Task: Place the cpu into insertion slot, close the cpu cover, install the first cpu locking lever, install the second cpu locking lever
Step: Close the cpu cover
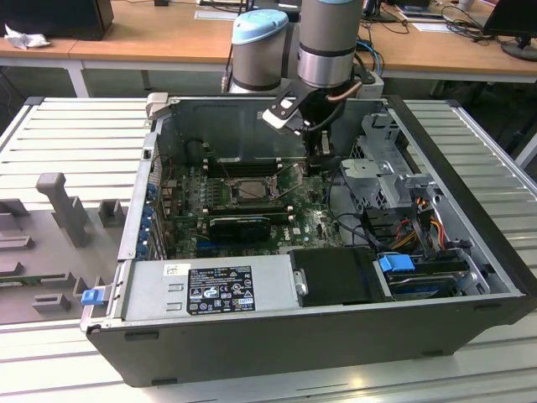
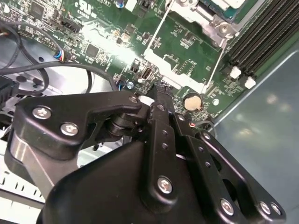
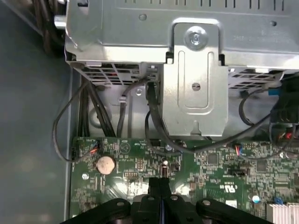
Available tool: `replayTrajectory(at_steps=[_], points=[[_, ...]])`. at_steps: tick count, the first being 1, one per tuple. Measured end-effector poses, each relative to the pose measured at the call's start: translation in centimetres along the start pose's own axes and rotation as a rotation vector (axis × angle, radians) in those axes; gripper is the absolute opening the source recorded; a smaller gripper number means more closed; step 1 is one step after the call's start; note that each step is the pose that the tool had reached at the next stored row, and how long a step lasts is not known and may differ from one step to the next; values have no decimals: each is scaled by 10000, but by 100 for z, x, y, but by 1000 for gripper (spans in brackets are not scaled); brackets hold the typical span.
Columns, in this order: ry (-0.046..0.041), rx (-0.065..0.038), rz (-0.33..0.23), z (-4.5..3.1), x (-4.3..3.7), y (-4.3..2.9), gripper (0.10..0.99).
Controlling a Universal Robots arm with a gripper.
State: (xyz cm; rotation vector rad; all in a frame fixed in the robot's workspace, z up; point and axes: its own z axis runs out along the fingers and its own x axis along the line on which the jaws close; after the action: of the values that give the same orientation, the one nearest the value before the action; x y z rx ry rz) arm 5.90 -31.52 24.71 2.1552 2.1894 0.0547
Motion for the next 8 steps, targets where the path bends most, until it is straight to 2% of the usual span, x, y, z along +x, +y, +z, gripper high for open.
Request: replayTrajectory(at_steps=[1,3,5,8], points=[[0,14,1,26,1,0,106],[10,76,-1,30,1,-2,106],[29,156,-2,29,2,-48,106],[29,160,-2,28,2,-69,106]])
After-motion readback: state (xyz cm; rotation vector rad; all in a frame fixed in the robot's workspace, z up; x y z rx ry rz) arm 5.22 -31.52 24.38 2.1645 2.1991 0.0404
